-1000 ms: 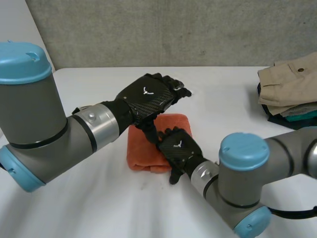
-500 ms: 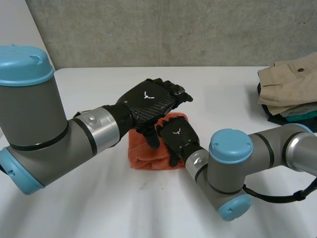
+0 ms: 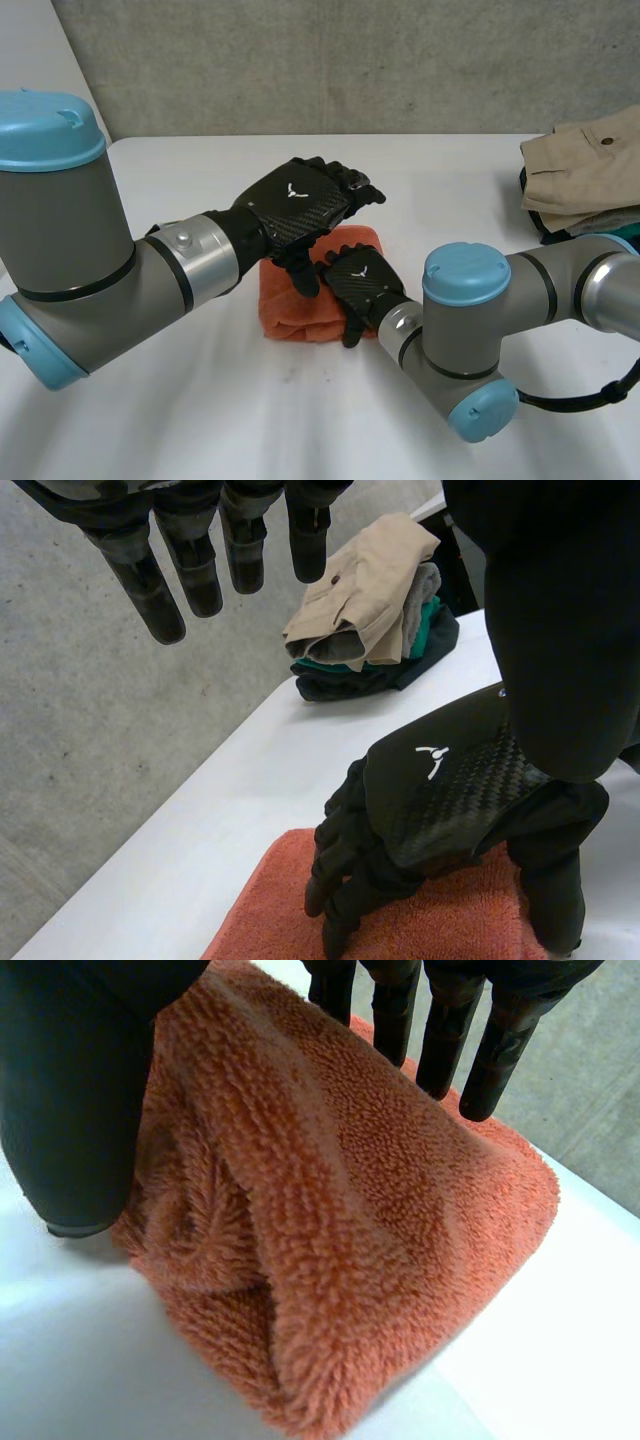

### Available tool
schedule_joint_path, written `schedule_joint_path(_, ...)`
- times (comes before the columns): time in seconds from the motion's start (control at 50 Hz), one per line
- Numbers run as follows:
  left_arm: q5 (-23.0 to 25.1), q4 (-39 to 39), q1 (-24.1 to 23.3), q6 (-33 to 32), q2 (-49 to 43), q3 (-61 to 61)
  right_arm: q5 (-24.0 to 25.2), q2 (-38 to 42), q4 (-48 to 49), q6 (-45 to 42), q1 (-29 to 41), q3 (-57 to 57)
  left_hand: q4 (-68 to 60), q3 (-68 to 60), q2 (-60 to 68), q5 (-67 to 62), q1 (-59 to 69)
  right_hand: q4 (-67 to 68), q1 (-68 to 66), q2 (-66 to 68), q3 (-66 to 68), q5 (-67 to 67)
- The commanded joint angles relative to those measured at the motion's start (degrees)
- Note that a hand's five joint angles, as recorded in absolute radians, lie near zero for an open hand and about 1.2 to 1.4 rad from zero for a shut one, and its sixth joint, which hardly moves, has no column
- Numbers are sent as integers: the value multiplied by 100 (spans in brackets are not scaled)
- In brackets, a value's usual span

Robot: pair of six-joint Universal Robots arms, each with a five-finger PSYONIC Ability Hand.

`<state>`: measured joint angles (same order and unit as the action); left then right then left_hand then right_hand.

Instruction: Fold the laundry.

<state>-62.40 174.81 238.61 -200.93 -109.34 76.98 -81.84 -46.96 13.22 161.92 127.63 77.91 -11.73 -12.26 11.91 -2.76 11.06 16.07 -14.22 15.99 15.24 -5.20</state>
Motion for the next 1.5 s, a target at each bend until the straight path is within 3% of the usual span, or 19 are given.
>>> schedule_joint_path(0.02,0,0,1,1,-9,1,28,257,14,-38,17,-214,-16,37,-1,86,84,-128,-57,-121,-46,41)
schedule_joint_path(0.28,0,0,19,-7,-9,1,28,618,14,-178,17,-785,-16,37,-1,86,84,1184,-1368,1191,1266,-1270)
schedule_joint_path(0.68,0,0,63,-7,9,-8,11,864,23,-187,17,-1269,-16,37,-1,86,84,1167,-1351,1174,1249,-1254)
schedule_joint_path(0.72,0,0,80,-7,35,-8,2,882,32,-187,17,-1313,-16,37,-1,86,84,1769,-1953,1776,1851,-1856)
schedule_joint_path(0.74,0,0,106,-7,61,-8,-7,908,40,-187,8,-1357,-33,20,16,69,100,3022,-3207,3030,3105,-3109)
schedule_joint_path(0.82,0,0,151,1,88,-8,-7,961,40,-178,-18,-1489,-16,37,-1,86,84,5350,-5534,5357,5432,-5436)
schedule_joint_path(0.98,0,0,273,1,211,-8,-7,969,75,-196,-124,-1691,-16,37,-1,86,84,6381,-6565,6388,6463,-6468)
schedule_joint_path(1.1,0,0,318,28,246,-17,-42,1083,163,-196,-177,-1954,-16,37,-1,86,84,6393,-6578,6401,6476,-6480)
schedule_joint_path(1.28,17,9,546,159,483,-43,1,1040,207,-450,-967,-2816,-16,37,-1,86,84,6393,-6578,6401,6476,-6480)
schedule_joint_path(1.5,44,97,775,546,642,-78,818,328,954,-74,-2338,-3844,-16,37,-1,86,84,6393,-6578,6401,6476,-6480)
